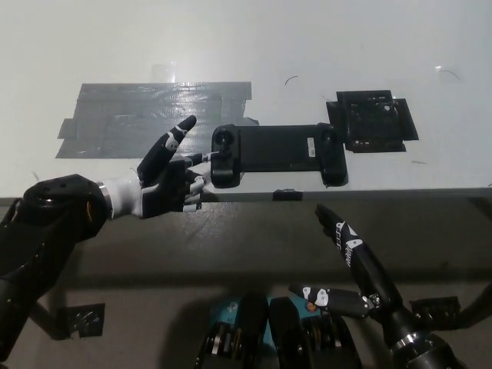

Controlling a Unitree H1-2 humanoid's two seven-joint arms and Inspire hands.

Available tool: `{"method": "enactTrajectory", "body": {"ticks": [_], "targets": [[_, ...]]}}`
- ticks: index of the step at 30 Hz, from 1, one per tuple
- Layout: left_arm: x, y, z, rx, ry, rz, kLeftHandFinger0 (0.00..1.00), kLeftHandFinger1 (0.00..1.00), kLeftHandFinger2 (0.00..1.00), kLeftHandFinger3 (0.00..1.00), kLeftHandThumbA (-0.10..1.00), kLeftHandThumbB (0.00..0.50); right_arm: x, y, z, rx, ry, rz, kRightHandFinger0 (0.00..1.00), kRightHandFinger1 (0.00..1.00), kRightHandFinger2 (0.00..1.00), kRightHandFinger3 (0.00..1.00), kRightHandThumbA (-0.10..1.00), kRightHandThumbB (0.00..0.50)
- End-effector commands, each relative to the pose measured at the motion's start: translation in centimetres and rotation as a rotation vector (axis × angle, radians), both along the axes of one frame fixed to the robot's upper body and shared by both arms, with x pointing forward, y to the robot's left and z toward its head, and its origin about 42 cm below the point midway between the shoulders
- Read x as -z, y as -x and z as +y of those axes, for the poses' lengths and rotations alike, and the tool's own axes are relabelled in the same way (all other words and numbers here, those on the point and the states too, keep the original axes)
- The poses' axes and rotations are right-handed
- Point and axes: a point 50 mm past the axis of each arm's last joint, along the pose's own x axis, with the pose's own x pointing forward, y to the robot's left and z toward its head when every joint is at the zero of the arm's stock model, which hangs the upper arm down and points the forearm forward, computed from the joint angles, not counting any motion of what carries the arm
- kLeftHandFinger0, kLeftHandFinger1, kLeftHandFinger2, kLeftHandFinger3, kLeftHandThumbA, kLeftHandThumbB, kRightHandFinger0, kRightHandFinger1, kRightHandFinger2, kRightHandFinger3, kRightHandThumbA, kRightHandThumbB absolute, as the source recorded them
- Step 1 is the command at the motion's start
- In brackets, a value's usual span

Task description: A controller is being placed at the center of the desk near the left hand and the robot uses its left hand's index finger to press a button at the left area of the controller

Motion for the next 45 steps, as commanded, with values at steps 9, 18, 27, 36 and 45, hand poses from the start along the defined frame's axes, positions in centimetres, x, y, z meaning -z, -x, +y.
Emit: {"method": "enactTrajectory", "body": {"ticks": [9,18,27,36,45], "targets": [[-2.3,-1.2,2.0,-0.048,-0.039,-0.037,0.00,0.00,0.07,1.00,1.00,0.395,-1.7,-0.6,0.2,-0.027,-0.019,-0.095,1.00,1.00,1.00,1.00,0.91,0.271],[-2.9,-1.6,2.2,-0.047,-0.033,-0.046,0.00,0.00,0.09,1.00,1.00,0.399,-1.8,-0.7,0.2,-0.029,-0.018,-0.093,1.00,1.00,1.00,1.00,0.92,0.271],[-3.0,-1.7,1.7,-0.038,-0.033,-0.047,0.00,0.00,0.07,1.00,1.00,0.411,-1.8,-0.8,0.2,-0.033,-0.015,-0.093,1.00,1.00,1.00,1.00,0.93,0.276],[-2.9,-1.6,1.1,-0.023,-0.034,-0.051,0.00,0.00,0.03,1.00,1.00,0.406,-1.9,-0.8,0.1,-0.029,-0.009,-0.098,1.00,1.00,1.00,1.00,0.93,0.278],[-3.2,-1.8,0.7,-0.011,-0.056,-0.063,0.00,0.00,0.02,1.00,1.00,0.402,-2.0,-0.9,0.2,-0.035,-0.010,-0.101,1.00,1.00,1.00,1.00,0.93,0.272]]}}
